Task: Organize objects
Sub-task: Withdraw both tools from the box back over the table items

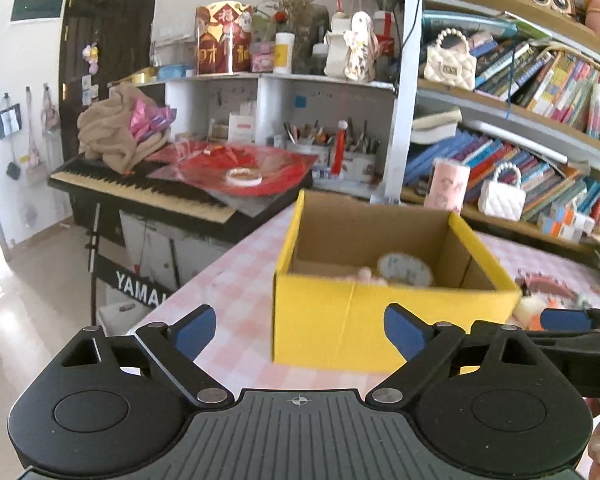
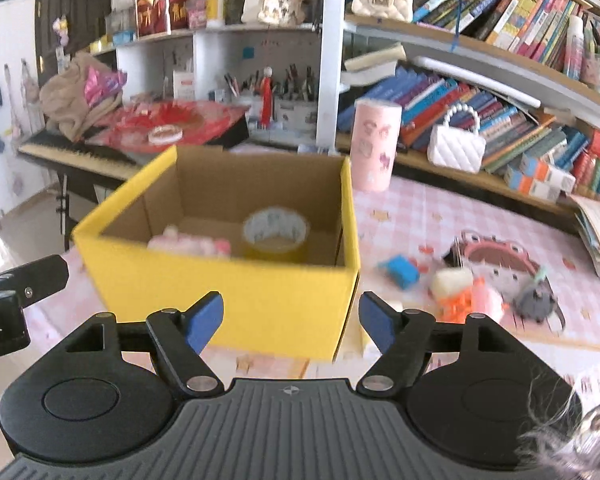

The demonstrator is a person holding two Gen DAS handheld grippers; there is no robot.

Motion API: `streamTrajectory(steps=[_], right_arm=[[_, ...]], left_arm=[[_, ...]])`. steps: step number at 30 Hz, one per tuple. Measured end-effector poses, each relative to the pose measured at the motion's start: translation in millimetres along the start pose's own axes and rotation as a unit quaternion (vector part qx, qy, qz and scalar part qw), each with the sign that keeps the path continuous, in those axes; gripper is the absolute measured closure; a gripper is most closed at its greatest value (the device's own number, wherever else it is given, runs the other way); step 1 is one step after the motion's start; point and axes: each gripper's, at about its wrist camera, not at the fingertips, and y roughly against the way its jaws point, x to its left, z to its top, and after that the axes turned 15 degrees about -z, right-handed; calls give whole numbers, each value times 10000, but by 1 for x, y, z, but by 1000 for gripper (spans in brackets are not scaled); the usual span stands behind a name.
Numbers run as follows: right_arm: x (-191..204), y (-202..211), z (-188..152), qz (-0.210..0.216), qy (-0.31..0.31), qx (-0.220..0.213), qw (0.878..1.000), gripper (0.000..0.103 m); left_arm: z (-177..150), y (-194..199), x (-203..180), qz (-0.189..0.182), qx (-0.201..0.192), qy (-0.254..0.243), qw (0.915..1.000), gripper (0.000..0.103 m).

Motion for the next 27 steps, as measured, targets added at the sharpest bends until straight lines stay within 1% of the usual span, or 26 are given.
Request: streamTrajectory(steps=[5, 7, 9, 15, 21, 24, 27], right_arm=[[8, 21, -27, -227, 123, 130, 9996, 30], [9, 29, -36, -287, 122, 203, 9993, 28], [8, 36, -44, -338, 83, 242, 9991, 20], [-1, 53, -63, -454, -167, 422, 9979, 11], [-14, 65, -77, -680, -490, 592, 9947, 9], [-20, 70, -81, -792, -592, 614, 9932, 9], [-27, 77, -87, -917, -671, 632, 9915, 9]], left_arm=[[-18, 15, 2, -5, 304, -89, 9995, 10], [-25, 19, 3, -23, 419, -86, 9991, 10], [-30, 24, 4, -39, 501, -95, 9987, 9], [-43, 34, 2, -122, 620, -162, 9979, 9], [-49, 36, -5, -331, 838, -186, 9958, 9], [-53, 37, -10, -418, 906, -259, 9947, 4], [-55, 38, -16, -558, 921, -341, 9936, 4]])
